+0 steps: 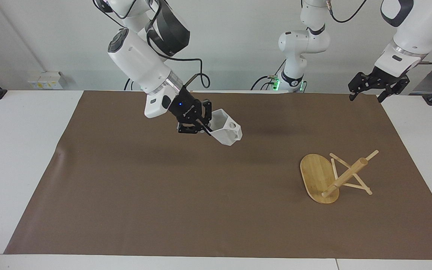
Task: Hang cup on rack
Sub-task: 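Lift the white cup and carry it toward the mug tree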
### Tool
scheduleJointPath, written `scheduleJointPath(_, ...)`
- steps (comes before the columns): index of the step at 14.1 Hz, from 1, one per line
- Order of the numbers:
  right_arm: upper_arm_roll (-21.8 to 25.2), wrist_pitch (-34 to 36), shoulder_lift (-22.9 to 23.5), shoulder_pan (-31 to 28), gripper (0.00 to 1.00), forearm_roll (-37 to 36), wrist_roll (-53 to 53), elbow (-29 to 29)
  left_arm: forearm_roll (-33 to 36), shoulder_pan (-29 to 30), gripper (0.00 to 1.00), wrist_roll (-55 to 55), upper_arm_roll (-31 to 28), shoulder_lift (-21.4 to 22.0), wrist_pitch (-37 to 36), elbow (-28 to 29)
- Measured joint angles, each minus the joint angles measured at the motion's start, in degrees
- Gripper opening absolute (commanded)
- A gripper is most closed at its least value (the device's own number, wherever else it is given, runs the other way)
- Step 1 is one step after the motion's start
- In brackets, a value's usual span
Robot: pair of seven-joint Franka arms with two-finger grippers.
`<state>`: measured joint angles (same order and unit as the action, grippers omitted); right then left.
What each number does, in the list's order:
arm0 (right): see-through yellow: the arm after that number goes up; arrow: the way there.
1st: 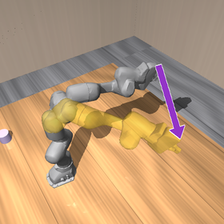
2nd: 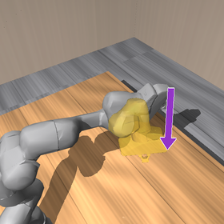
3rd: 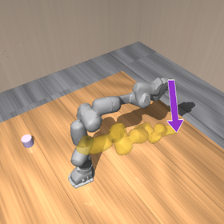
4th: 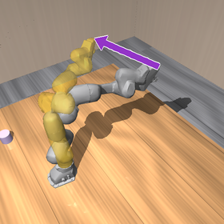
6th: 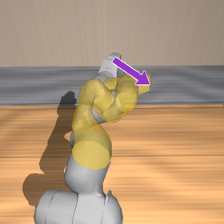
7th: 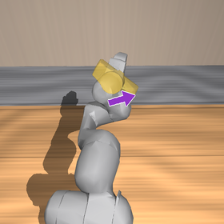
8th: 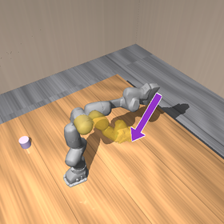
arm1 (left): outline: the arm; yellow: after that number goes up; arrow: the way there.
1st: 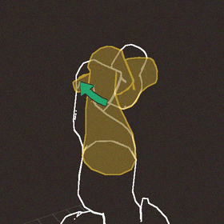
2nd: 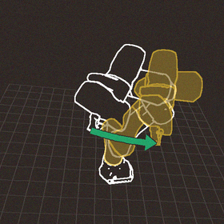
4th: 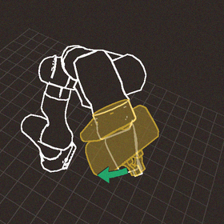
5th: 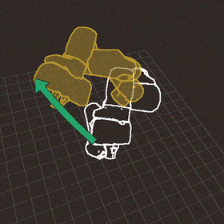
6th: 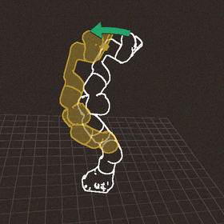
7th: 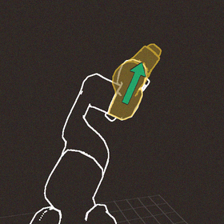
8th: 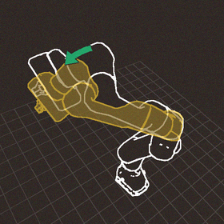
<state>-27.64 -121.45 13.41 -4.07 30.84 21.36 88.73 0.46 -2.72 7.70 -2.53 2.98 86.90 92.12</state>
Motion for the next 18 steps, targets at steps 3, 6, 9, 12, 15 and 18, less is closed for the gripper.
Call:
scheduleJointPath(3, -0.87, -0.06, -0.12, -0.02, 0.00, 9.38, 11.79, -0.34, 0.00, 0.00, 1.00, 0.00, 0.00, 0.00, 0.00, 0.00)
scheduleJointPath(6, -0.82, -0.08, -0.16, -0.11, 0.00, 17.26, 22.87, -0.53, 0.00, 0.00, 1.00, 0.00, 0.00, 0.00, -0.04, 0.00)
scheduleJointPath(9, -0.84, -0.15, -0.37, -0.11, 0.00, 22.52, 27.92, -0.94, 0.00, 0.00, 1.00, 0.00, -0.05, 0.00, -0.20, 0.01)
scheduleJointPath(12, -1.05, -1.99, -0.56, 0.01, 0.00, 22.96, 27.99, -0.99, -0.06, -0.03, 1.00, -1.80, 0.01, 0.08, -0.38, 0.02)
scheduleJointPath(15, -2.14, -4.65, -0.56, 0.33, 0.00, 25.00, 27.99, -0.96, -1.40, -0.91, 1.00, -10.82, 1.58, 0.23, -0.54, 0.02)
scheduleJointPath(18, -2.81, -7.58, -0.57, 1.71, 0.00, 27.28, 27.75, -0.79, -10.32, -1.58, 1.00, -29.91, 3.50, 0.26, 0.29, 0.02)
